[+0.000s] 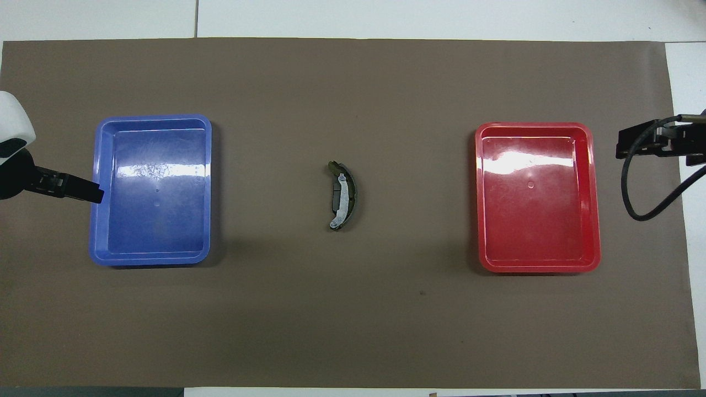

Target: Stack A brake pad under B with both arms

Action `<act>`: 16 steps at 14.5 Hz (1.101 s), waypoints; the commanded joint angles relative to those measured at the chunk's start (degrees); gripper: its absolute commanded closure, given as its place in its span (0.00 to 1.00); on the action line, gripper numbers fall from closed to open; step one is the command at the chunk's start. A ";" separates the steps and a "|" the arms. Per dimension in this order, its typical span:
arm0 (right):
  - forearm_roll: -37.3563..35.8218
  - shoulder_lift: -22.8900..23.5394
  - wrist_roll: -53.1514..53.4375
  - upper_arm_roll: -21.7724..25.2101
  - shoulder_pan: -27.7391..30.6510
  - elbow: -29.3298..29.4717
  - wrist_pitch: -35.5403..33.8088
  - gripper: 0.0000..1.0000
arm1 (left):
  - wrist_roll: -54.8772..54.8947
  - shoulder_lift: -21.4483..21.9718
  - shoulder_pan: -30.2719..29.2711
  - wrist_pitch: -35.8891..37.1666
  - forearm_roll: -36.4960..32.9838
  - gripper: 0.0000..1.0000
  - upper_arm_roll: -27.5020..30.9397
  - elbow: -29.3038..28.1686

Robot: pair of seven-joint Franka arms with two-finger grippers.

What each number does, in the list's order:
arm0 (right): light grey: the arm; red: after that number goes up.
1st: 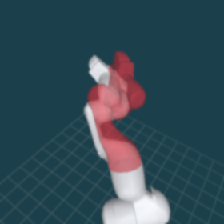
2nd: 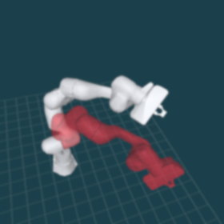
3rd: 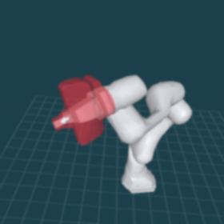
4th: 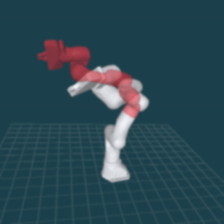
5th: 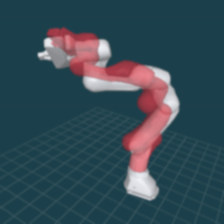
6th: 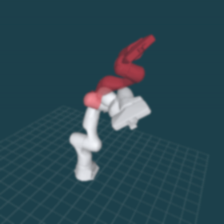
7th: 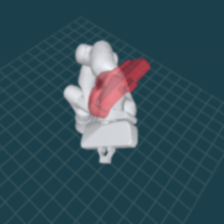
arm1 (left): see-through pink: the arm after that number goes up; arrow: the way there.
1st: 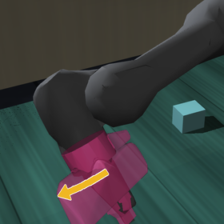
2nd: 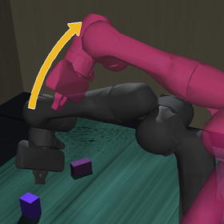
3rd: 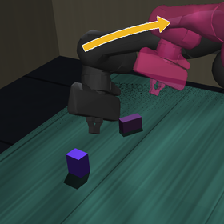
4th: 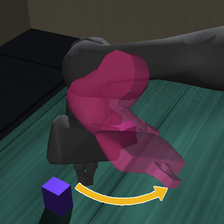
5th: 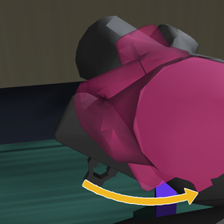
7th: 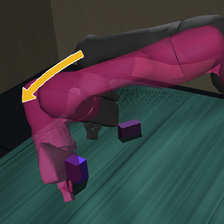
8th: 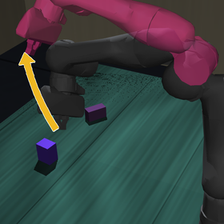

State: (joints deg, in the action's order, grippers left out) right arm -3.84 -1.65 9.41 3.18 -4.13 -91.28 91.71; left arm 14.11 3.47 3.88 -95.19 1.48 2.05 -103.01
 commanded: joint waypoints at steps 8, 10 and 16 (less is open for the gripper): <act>0.41 0.42 -1.24 -0.54 0.62 -0.39 -0.92 0.00 | 0.39 0.93 -0.37 0.00 -0.08 0.00 -0.29 -0.61; 0.50 0.33 -1.33 0.77 -1.13 0.22 -2.49 0.00 | 0.39 0.93 -0.37 0.00 -0.08 0.00 -0.29 -0.61; 1.64 -0.89 -0.98 2.71 -1.93 -0.91 -4.78 0.00 | 0.39 0.93 -0.37 0.00 -0.08 0.00 -0.29 -0.61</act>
State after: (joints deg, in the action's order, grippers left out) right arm -3.49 -1.10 9.40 5.64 -6.40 -91.17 87.61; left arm 14.11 3.47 3.88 -95.19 1.48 2.05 -103.01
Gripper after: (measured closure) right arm 0.000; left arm 0.000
